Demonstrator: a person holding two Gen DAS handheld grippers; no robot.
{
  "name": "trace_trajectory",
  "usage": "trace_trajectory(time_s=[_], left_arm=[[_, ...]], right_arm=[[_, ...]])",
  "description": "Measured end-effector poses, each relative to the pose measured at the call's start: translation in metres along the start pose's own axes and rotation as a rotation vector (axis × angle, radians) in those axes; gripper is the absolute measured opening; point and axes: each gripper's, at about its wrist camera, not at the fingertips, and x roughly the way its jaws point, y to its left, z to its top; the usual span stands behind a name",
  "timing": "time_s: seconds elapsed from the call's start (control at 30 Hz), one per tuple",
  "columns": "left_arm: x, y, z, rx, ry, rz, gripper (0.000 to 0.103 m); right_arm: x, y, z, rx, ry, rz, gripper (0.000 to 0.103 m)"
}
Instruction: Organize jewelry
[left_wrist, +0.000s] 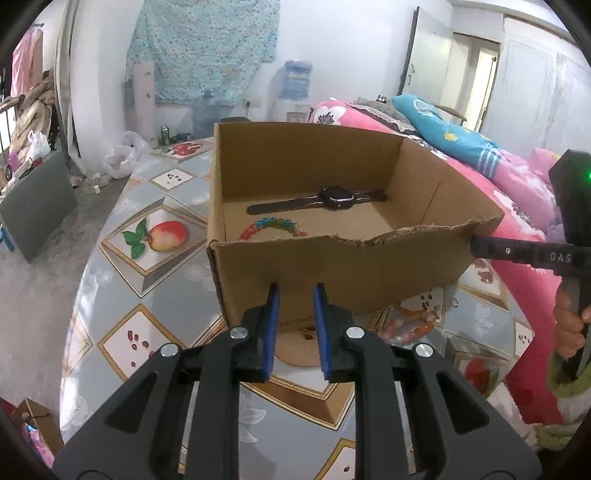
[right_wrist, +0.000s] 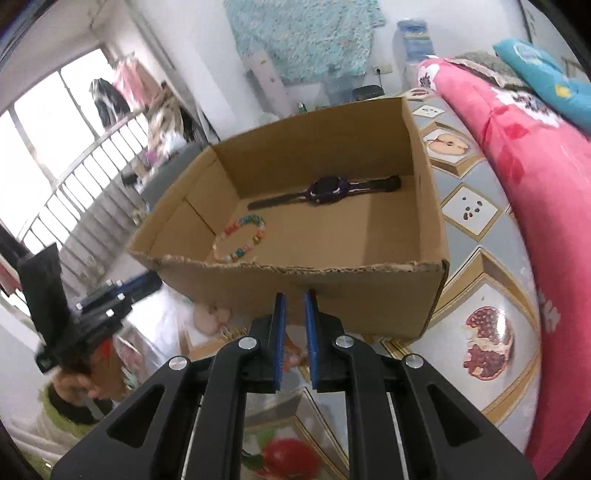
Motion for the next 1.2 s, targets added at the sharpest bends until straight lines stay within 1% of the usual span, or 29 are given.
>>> trace_trajectory(time_s=[0.07, 0.13, 0.2, 0.27, 0.3, 0.33, 0.37, 0.47, 0.6, 0.67, 0.73, 0.77, 0.83, 0.87, 0.93, 1.0, 1.07, 1.2], left_arm=[[0.000, -0.001, -0.001, -0.007, 0.000, -0.016, 0.018], [-0.001, -0.006, -0.005, -0.004, -0.001, -0.041, 0.018], [-0.002, -0.017, -0.010, 0.006, 0.004, -0.086, 0.018], [0.003, -0.031, -0.017, 0.021, 0.028, -0.145, 0.018], [0.008, -0.043, -0.022, 0.048, 0.054, -0.191, 0.019], [0.012, -0.053, -0.025, 0.076, 0.070, -0.207, 0.021], [0.019, -0.068, -0.029, 0.127, 0.090, -0.209, 0.024], [0.035, -0.103, -0.036, 0.268, 0.114, -0.190, 0.027], [0.058, -0.124, -0.035, 0.364, 0.140, -0.165, 0.027], [0.066, -0.127, -0.033, 0.396, 0.159, -0.150, 0.027], [0.076, -0.130, -0.033, 0.434, 0.195, -0.147, 0.027], [0.076, -0.131, -0.033, 0.444, 0.191, -0.152, 0.027], [0.080, -0.130, -0.029, 0.446, 0.217, -0.167, 0.026], [0.081, -0.130, -0.027, 0.441, 0.230, -0.172, 0.017], [0.082, -0.130, -0.026, 0.447, 0.242, -0.181, 0.009], [0.082, -0.131, -0.024, 0.451, 0.237, -0.182, 0.009], [0.076, -0.128, -0.021, 0.427, 0.223, -0.196, 0.009], [0.054, -0.112, -0.003, 0.318, 0.157, -0.234, 0.009]], right_arm=[[-0.002, -0.004, -0.003, 0.017, -0.016, 0.019, 0.011], [-0.007, -0.006, -0.008, 0.008, -0.035, 0.011, 0.011], [-0.011, -0.006, -0.013, 0.006, -0.036, 0.018, 0.012], [-0.013, -0.011, -0.023, 0.014, -0.030, 0.019, 0.013], [-0.014, -0.014, -0.027, 0.020, -0.021, 0.014, 0.014], [-0.013, -0.017, -0.032, 0.028, -0.010, 0.010, 0.016], [-0.011, -0.021, -0.038, 0.042, 0.007, 0.007, 0.016], [-0.008, -0.029, -0.050, 0.076, 0.040, 0.014, 0.016], [-0.008, -0.034, -0.058, 0.089, 0.041, 0.022, 0.016], [-0.009, -0.035, -0.058, 0.091, 0.031, 0.036, 0.016], [-0.010, -0.037, -0.058, 0.093, 0.021, 0.048, 0.016], [-0.010, -0.038, -0.059, 0.095, 0.016, 0.055, 0.016], [-0.011, -0.042, -0.060, 0.101, 0.012, 0.062, 0.016], [-0.011, -0.044, -0.060, 0.108, 0.008, 0.070, 0.016], [-0.013, -0.049, -0.060, 0.118, 0.001, 0.074, 0.016], [-0.017, -0.050, -0.062, 0.128, -0.008, 0.079, 0.016], [-0.021, -0.052, -0.062, 0.137, -0.019, 0.078, 0.016], [-0.029, -0.056, -0.067, 0.146, -0.038, 0.075, 0.016]])
